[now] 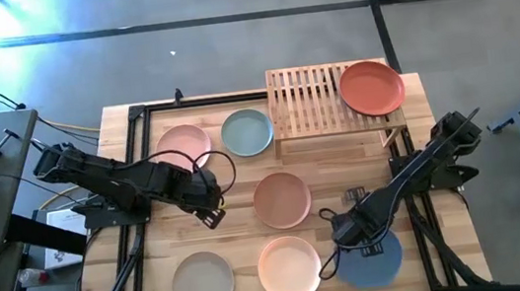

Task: Place and stack plates onto a shelf
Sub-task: Stack the blue plate on top of the orange plate on the shelf

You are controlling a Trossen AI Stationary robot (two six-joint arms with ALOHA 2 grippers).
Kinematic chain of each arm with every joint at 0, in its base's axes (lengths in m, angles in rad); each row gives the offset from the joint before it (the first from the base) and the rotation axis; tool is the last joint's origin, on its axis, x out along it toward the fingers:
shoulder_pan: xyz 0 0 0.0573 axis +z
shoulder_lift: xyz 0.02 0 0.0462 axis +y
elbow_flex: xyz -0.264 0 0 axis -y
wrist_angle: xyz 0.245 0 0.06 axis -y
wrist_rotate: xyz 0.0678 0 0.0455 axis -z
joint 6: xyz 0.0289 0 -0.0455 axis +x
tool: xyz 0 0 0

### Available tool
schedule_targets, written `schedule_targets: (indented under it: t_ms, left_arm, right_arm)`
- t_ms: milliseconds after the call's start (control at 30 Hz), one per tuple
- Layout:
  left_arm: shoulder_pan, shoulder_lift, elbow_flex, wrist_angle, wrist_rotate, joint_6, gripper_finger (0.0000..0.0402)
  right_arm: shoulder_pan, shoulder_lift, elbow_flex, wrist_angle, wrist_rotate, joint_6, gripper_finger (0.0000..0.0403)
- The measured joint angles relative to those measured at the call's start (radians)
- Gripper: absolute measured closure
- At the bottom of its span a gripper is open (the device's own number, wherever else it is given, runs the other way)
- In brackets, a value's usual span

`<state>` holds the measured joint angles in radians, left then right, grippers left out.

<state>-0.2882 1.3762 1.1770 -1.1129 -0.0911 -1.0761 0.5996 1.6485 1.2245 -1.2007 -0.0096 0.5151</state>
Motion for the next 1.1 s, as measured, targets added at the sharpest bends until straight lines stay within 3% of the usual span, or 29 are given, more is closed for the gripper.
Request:
schedule_targets:
  t_ms: [333,833,1100]
  left_arm:
    - [0.0,0.0,0.0,0.241,-0.007,0.004,0.0303]
    - [0.0,0.0,0.0,0.358,-0.072,0.039,0.0303]
    - [0.0,0.0,0.0,0.355,-0.068,0.089,0.0303]
  right_arm:
    - [-0.04,0.0,0.296,-0.363,0.177,0.14,0.0402]
    - [-0.112,-0.006,0.709,-0.371,0.51,0.244,0.0403]
    - [-0.201,-0.006,0.943,-0.37,0.648,0.094,0.0403]
